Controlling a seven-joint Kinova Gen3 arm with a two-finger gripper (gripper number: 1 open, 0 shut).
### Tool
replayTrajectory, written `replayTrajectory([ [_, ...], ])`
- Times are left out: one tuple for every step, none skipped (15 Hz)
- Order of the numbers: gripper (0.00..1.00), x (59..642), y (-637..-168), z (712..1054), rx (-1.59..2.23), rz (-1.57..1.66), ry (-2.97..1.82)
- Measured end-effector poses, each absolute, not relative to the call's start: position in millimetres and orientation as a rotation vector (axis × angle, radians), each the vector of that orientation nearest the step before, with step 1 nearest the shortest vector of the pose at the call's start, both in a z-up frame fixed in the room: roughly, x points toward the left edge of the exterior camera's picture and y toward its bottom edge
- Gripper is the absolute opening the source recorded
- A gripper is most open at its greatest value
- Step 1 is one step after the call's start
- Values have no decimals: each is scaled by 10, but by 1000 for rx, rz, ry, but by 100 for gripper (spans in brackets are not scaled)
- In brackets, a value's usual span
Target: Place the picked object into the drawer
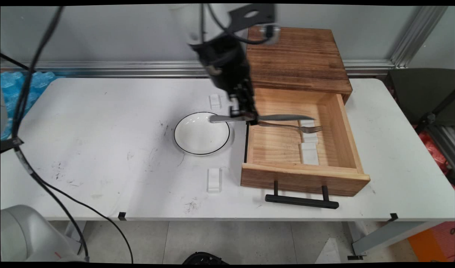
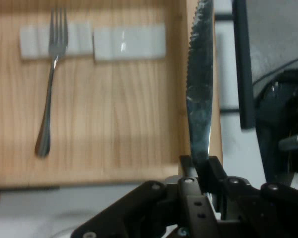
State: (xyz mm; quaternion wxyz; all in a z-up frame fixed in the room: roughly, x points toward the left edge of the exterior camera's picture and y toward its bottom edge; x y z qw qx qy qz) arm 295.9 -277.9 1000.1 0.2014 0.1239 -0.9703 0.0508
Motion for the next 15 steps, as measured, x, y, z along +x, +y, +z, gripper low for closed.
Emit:
replayTrajectory([
  [0, 2871, -2822, 9979, 332, 140, -2704],
  [0, 2790, -2866, 9954, 320, 142, -2698],
  [0, 2676, -2931, 9915, 304, 146, -2692],
  [0, 2551, -3004, 9861, 286, 150, -2687],
  [0, 2482, -3050, 9821, 276, 153, -2685],
  [0, 2431, -3083, 9787, 269, 154, -2684],
  [0, 2364, -3133, 9731, 258, 157, -2685],
  [0, 2297, -3189, 9659, 247, 160, -2690],
  [0, 2240, -3244, 9579, 236, 161, -2696],
  [0, 2204, -3288, 9506, 230, 162, -2703],
  [0, 2172, -3336, 9416, 226, 162, -2712],
  [0, 2149, -3382, 9323, 225, 160, -2721],
  [0, 2126, -3423, 9231, 225, 157, -2729],
  [0, 2109, -3457, 9154, 223, 155, -2734],
  [0, 2093, -3496, 9070, 220, 153, -2739],
])
